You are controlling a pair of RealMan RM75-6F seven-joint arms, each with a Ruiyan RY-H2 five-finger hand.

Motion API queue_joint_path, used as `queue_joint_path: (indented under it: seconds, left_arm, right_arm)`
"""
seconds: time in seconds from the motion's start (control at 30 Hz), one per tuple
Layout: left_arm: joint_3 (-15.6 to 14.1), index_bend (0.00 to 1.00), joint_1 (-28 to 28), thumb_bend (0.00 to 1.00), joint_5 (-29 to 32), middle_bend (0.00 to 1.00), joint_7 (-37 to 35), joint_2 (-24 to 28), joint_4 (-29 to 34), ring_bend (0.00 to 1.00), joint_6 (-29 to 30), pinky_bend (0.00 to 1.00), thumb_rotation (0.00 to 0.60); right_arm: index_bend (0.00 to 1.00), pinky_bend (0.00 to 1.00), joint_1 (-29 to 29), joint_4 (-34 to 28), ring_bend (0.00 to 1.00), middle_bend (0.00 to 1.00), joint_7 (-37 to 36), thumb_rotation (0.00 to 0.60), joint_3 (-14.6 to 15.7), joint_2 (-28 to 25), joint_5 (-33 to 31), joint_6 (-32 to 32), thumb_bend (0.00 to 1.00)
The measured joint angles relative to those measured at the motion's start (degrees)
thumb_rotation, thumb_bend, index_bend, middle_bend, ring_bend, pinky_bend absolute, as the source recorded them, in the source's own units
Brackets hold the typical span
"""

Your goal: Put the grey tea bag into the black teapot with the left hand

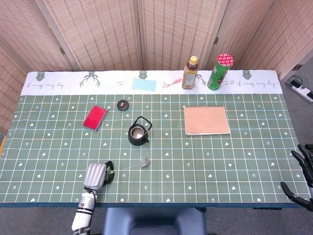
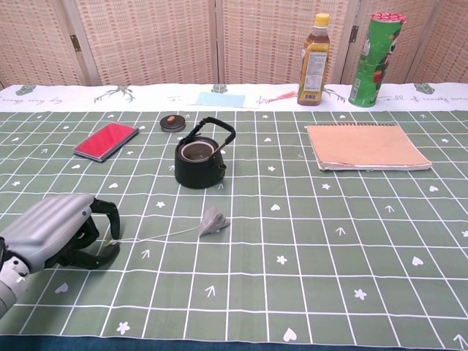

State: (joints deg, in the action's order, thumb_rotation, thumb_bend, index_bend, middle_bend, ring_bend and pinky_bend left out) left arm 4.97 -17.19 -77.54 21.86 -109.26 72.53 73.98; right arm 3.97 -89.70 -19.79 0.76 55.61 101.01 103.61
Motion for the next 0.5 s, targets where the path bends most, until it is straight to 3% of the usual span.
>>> queue_joint_path:
  seconds: [0.5]
  left_arm:
    - [0.58, 0.63, -0.53, 0.4, -0.75, 1.0, -4.89, 0.14, -4.3, 1.0, 0.13, 1.0, 0.6]
  right_arm:
    - [0.0, 0.0, 0.04, -0.23, 0.0, 0.0, 0.79, 0.6, 0.17, 0.07, 0.25, -0.15, 0.35]
